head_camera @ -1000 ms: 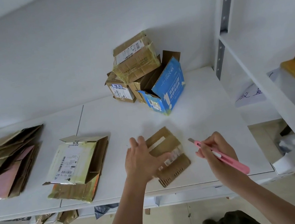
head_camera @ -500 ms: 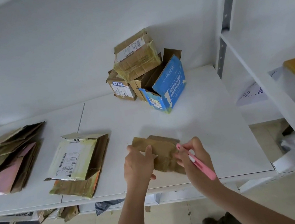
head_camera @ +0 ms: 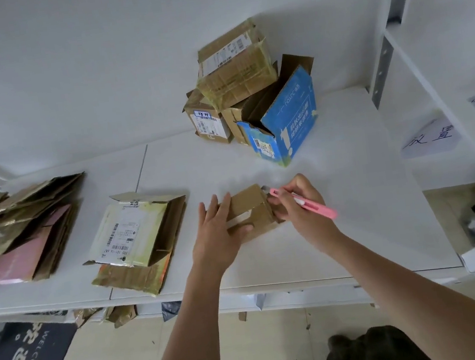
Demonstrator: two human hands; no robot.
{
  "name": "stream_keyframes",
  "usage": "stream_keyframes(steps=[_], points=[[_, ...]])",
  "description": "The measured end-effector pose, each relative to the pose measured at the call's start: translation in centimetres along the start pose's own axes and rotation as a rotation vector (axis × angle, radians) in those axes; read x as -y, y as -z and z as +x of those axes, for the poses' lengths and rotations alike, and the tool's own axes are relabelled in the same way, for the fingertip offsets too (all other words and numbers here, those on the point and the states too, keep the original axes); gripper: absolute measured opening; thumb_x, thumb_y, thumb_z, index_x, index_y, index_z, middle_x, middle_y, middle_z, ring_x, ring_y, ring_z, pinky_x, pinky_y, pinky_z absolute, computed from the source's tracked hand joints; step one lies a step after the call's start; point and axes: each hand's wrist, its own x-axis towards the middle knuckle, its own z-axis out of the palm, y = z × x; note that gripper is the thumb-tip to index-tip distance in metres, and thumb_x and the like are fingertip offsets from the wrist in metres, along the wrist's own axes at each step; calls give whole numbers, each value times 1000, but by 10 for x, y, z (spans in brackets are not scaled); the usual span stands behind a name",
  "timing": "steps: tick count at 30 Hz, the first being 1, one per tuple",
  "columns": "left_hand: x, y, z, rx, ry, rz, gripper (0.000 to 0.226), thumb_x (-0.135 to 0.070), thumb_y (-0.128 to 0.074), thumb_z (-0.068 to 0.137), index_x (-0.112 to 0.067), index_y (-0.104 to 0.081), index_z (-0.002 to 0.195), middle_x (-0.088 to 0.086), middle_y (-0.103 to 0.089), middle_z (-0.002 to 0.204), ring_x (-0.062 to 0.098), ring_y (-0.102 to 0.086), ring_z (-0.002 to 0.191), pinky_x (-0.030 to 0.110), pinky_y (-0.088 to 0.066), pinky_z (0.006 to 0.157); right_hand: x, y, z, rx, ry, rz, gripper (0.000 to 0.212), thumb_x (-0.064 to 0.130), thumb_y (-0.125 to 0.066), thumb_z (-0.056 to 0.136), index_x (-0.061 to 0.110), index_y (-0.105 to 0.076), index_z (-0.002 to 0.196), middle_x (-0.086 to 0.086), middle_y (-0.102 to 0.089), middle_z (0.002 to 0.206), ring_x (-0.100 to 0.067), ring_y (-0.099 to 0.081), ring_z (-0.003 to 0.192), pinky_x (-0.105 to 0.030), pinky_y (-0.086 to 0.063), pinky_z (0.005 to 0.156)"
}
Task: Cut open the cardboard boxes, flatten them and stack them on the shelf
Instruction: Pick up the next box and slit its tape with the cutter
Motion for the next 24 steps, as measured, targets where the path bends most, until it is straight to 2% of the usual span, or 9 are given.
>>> stream_keyframes(steps=[3,7,16,21,24], points=[[-1,3,13,50,29,24,83,-49,-58,94,-28,-9,158,2,-1,166,29,13,151,46,-11,121,1,1,10,39,-43,3,18,23,-61,96,15,-49,86,-17,-69,93,-39,-69,95,-66,-55,70],[3,0,19,46,73,-50,79,-49,-55,96,-27,-11,158,2,3,166,28,17,150,47,-14,120,0,-1,22,82,-71,10,19,20,-62,96,10,-49,88,-16,-70,93,-29,-71,98,-61,-58,74],[8,-1,23,38,68,-116,77,-48,-56,96,-27,-14,158,1,2,166,27,19,150,48,-12,120,8,-4,35,129,20,-161,21,19,-62,96,2,-50,94,-14,-67,87,-20,-71,87,-53,-61,66],[7,-1,25,37,68,-120,77,-47,-56,96,-27,-15,157,0,1,166,26,18,150,48,-14,120,10,-8,39,128,96,-269,20,15,-61,97,0,-48,92,-22,-63,84,-34,-68,81,-58,-57,61],[6,-1,25,35,85,-107,75,-47,-55,96,-28,-16,157,-1,0,166,26,16,150,49,-17,119,14,-9,46,179,91,-316,22,17,-60,97,2,-46,89,-21,-62,84,-38,-66,83,-58,-57,66]])
